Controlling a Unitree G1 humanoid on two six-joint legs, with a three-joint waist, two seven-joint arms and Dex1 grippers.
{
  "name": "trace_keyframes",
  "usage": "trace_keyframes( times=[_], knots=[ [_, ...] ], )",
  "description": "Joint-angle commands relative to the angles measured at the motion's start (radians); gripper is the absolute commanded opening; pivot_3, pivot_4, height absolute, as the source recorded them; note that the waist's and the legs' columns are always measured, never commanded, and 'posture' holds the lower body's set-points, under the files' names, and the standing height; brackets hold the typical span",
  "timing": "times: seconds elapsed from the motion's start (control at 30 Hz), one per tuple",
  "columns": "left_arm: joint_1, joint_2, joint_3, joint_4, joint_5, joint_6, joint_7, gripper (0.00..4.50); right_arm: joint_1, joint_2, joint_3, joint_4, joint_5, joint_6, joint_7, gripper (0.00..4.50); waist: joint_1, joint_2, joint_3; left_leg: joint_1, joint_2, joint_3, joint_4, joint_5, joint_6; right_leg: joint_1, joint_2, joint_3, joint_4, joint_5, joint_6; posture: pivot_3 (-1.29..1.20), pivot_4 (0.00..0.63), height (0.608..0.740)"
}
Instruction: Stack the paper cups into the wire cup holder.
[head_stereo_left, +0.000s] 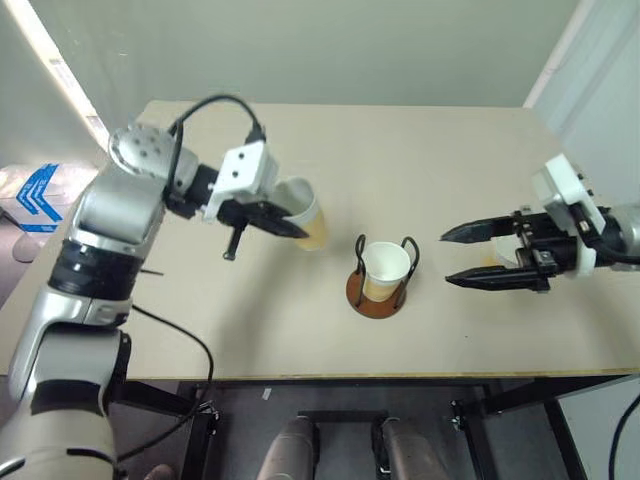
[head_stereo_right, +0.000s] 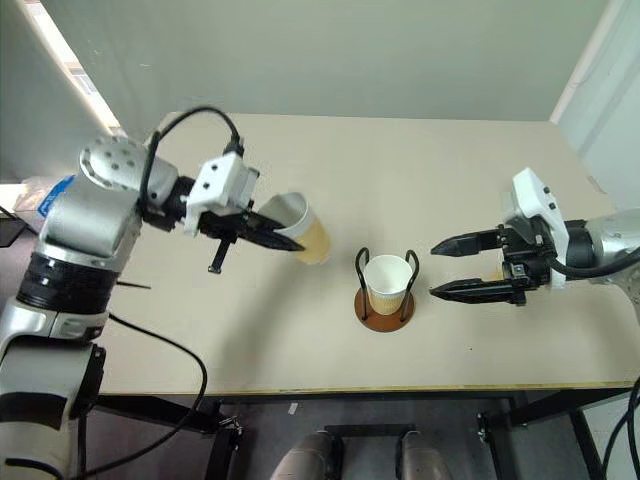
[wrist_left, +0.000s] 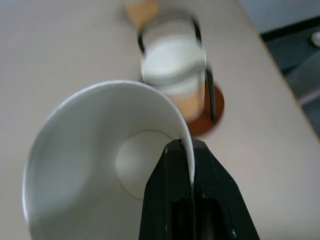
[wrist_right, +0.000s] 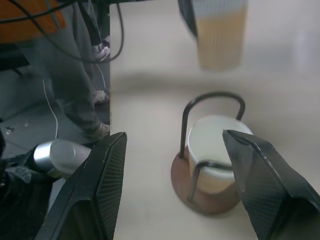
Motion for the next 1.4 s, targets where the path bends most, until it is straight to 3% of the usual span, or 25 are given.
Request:
trace_keyframes(
  times=[0.03,0.3,0.67,1.0,1.23,1.33,1.4],
  knots=[
    [-0.087,-0.008,-0.001,-0.038,-0.11,0.052,-0.041,0.03,0.014,-0.03,-0.093,-0.042,0.069,0.033,-0.021,3.27,0.0,0.0,0.0,0.0,0.0,0.0,0.0,0.0,0.0,0.0,0.0,0.0,0.0,0.0,0.001,0.0,0.15,0.74],
    [-0.207,-0.078,-0.151,0.065,-0.186,-0.013,-0.041,0.03,0.06,-0.032,-0.19,-0.107,0.184,0.103,-0.117,3.27,0.001,0.0,0.0,0.002,0.0,0.0,0.001,0.0,0.0,0.004,0.0,0.001,0.0,-0.003,0.006,0.0,0.15,0.74],
    [-0.304,-0.21,-0.363,0.305,-0.158,-0.236,-0.041,0.03,0.154,-0.041,-0.273,-0.183,0.271,0.128,-0.235,3.27,0.01,0.0,0.0,0.0,-0.002,0.0,0.003,-0.003,0.004,0.006,-0.002,0.001,-0.005,0.001,0.02,0.0,0.15,0.74],
    [-0.296,-0.25,-0.477,0.342,-0.142,-0.332,-0.041,0.03,0.204,-0.044,-0.308,-0.217,0.319,0.129,-0.303,3.27,0.014,0.0,0.0,-0.008,-0.002,0.0,0.012,-0.007,0.008,0.007,-0.002,0.0,-0.014,0.005,0.029,0.0,0.15,0.74],
    [-0.27,-0.322,-0.458,0.377,-0.042,-0.405,-0.041,0.03,0.21,-0.047,-0.294,-0.215,0.313,0.112,-0.31,3.27,0.021,0.0,0.0,-0.011,-0.003,0.001,0.018,-0.011,0.013,0.007,-0.003,0.001,-0.015,0.007,0.032,0.0,0.15,0.74],
    [-0.265,-0.356,-0.426,0.383,-0.015,-0.404,-0.041,0.59,0.209,-0.054,-0.279,-0.208,0.29,0.101,-0.308,3.27,0.023,0.0,0.0,-0.011,-0.003,0.001,0.018,-0.011,0.013,0.007,-0.003,0.0,-0.015,0.008,0.032,0.0,0.15,0.74],
    [-0.269,-0.376,-0.388,0.388,0.002,-0.396,-0.038,1.27,0.212,-0.064,-0.271,-0.198,0.272,0.1,-0.309,3.27,0.023,0.0,0.0,-0.011,-0.003,0.001,0.018,-0.011,0.013,0.007,-0.003,0.001,-0.015,0.008,0.032,0.0,0.15,0.74]
  ],
)
